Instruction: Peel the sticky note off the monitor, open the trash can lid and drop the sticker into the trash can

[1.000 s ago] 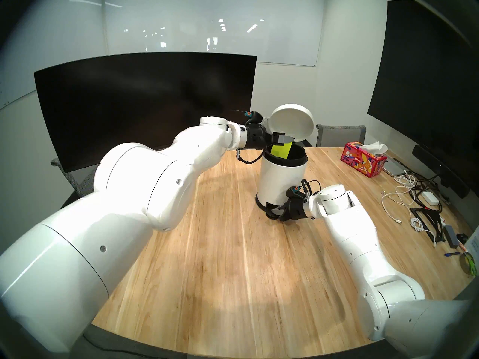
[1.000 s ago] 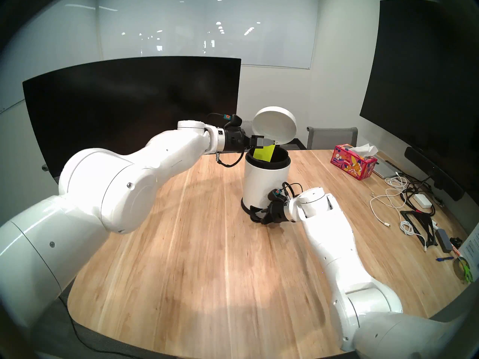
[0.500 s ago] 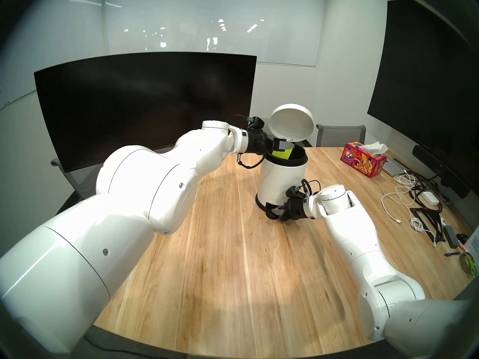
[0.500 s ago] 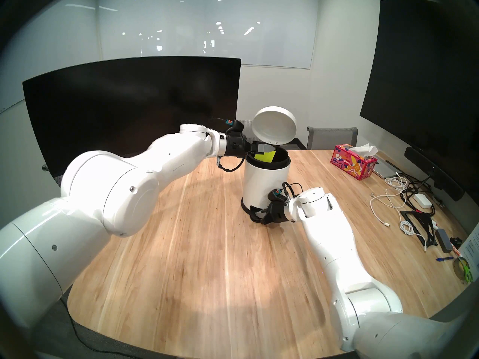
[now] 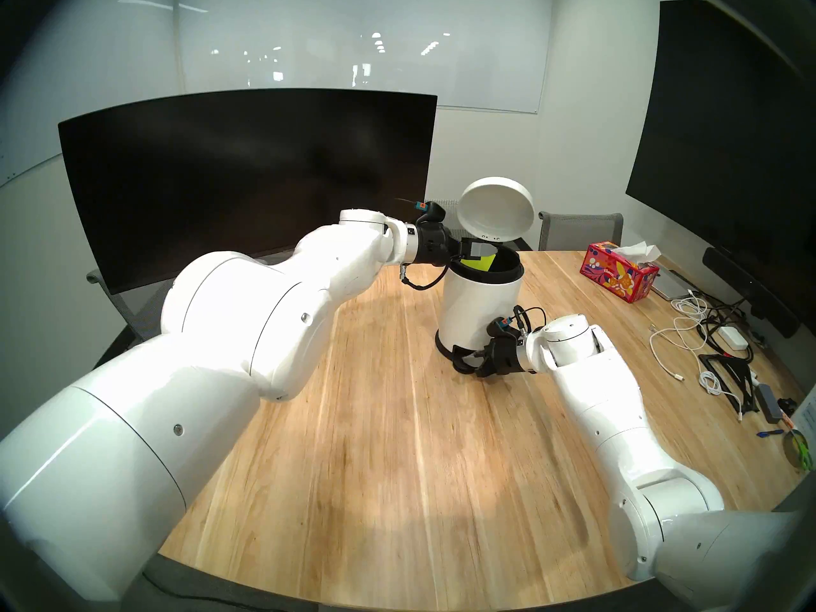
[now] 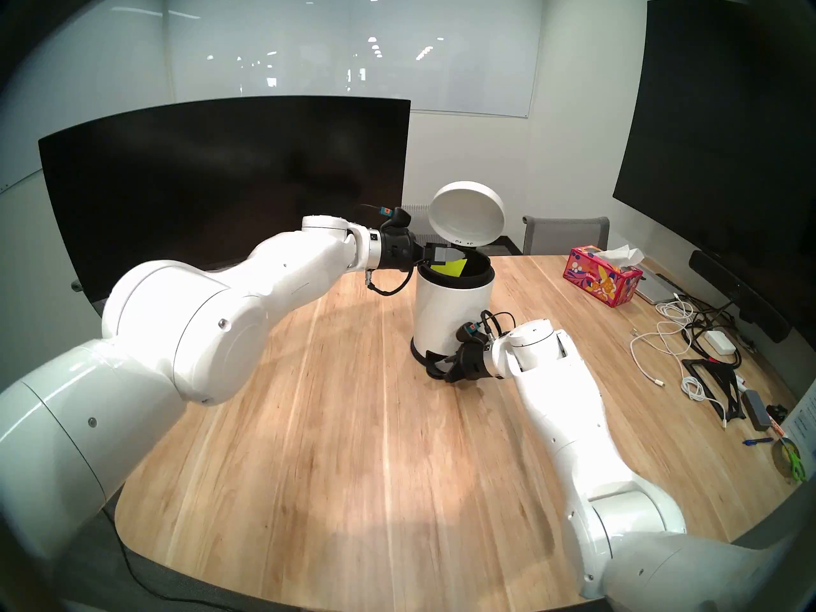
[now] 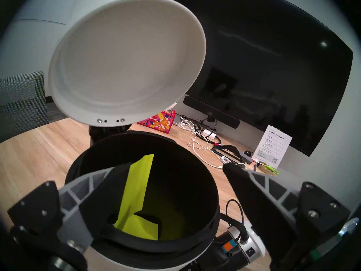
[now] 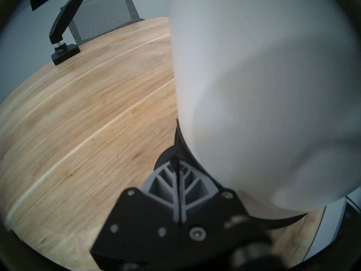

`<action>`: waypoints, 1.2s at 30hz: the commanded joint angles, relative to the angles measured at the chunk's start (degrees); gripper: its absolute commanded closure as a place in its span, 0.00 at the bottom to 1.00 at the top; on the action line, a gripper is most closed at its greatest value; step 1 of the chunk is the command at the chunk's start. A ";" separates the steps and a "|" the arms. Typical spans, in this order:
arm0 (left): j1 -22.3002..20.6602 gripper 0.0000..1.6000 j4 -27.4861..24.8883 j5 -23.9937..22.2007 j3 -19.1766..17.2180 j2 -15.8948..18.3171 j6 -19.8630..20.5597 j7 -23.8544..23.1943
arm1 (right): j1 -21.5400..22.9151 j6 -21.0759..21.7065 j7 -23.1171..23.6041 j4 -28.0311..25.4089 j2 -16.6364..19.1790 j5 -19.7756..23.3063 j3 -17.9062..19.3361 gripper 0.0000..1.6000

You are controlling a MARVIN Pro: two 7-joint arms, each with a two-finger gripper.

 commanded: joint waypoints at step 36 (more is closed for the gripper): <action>0.60 0.00 -0.59 0.43 -0.30 4.27 1.01 -4.77 | -0.25 0.01 -0.16 0.10 0.38 -0.17 0.07 1.00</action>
